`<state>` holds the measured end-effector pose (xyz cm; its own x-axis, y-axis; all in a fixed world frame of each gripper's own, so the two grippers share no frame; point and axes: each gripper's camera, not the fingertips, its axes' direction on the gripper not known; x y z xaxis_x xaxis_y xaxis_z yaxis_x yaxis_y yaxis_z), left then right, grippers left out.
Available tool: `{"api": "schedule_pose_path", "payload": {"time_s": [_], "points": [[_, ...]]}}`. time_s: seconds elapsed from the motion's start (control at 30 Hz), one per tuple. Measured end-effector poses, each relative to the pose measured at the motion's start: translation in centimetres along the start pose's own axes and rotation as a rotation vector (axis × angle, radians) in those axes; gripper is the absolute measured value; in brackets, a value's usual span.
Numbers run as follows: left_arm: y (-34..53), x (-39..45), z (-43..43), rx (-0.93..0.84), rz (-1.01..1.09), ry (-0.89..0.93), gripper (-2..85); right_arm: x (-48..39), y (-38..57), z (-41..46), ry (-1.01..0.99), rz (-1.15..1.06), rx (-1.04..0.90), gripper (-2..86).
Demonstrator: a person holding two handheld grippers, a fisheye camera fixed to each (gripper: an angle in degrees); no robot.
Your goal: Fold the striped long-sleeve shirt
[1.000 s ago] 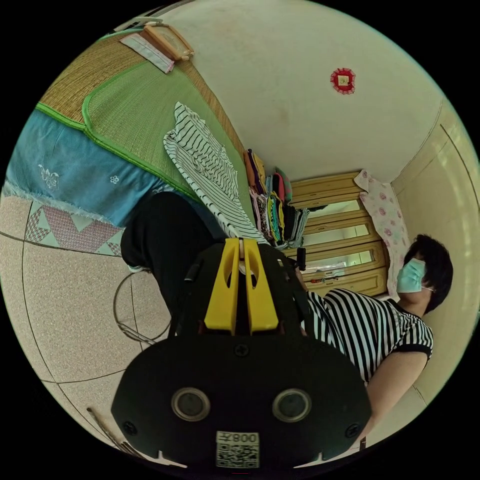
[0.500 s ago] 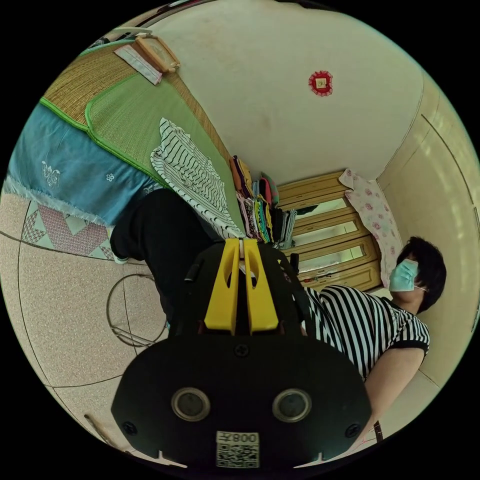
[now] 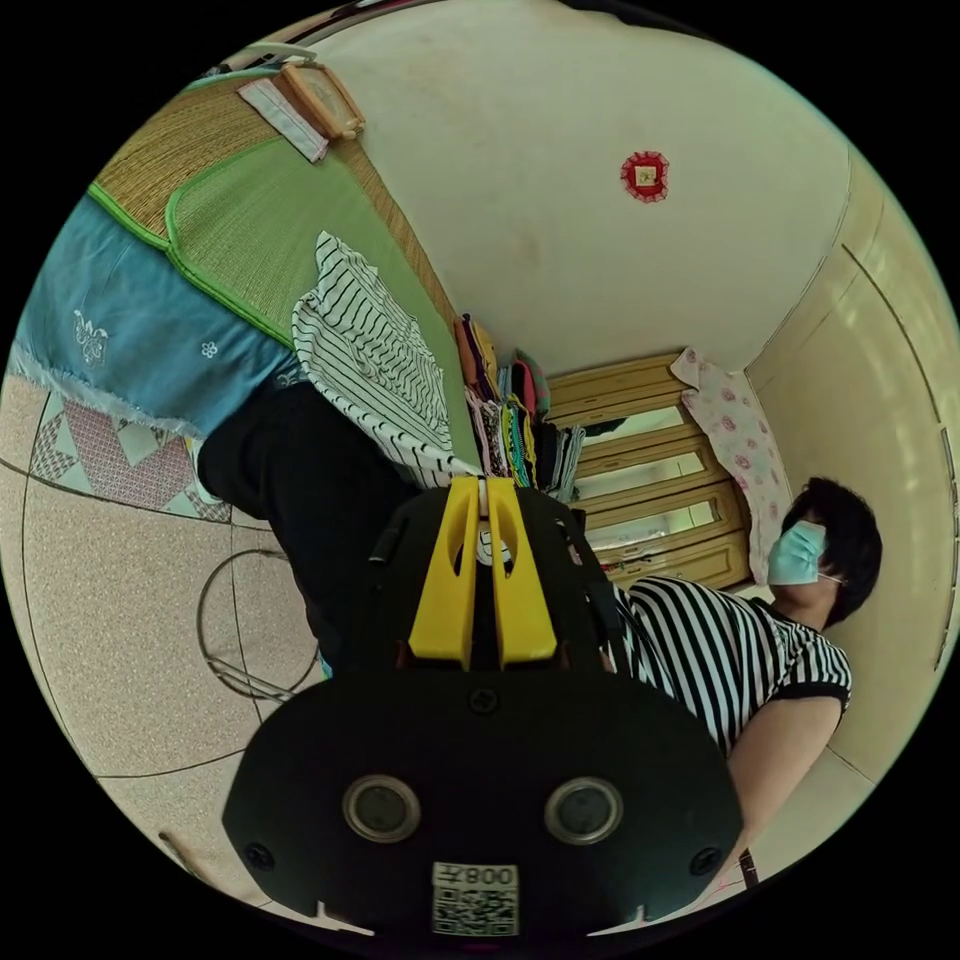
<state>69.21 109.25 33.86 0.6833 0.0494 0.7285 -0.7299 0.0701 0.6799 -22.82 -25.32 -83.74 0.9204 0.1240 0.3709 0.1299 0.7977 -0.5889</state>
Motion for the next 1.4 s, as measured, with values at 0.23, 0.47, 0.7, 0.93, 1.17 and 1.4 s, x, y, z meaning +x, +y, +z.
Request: {"api": "schedule_pose_path", "payload": {"time_s": [0.23, 0.47, 0.7, 0.93, 1.17, 1.4], "points": [[-2.3, -1.8, 1.6, 0.011, -0.011, 0.014, 1.2, 1.1, -2.9, 0.3, -0.007, 0.002, 0.009, 1.5], [-7.2, -3.5, 4.0, 0.007, 0.012, 0.015, 1.2, 1.9, -8.0, -0.2, 0.004, -0.014, 0.035, 1.5], [-13.7, -5.5, 7.4, -0.001, 0.045, 0.002, 1.2, 3.5, -14.2, 0.0, 0.021, -0.006, 0.066, 1.4], [-20.1, -8.6, 11.0, 0.007, 0.051, -0.023, 1.2, 5.6, -21.7, 0.6, 0.038, 0.008, 0.078, 1.4], [-25.9, -13.0, 14.8, 0.03, 0.016, -0.031, 1.1, 8.8, -28.9, 1.2, 0.046, 0.055, 0.093, 1.6], [-31.3, -17.7, 18.6, 0.047, -0.025, -0.051, 1.1, 12.4, -34.9, 2.3, 0.033, 0.094, 0.088, 1.5]]}}
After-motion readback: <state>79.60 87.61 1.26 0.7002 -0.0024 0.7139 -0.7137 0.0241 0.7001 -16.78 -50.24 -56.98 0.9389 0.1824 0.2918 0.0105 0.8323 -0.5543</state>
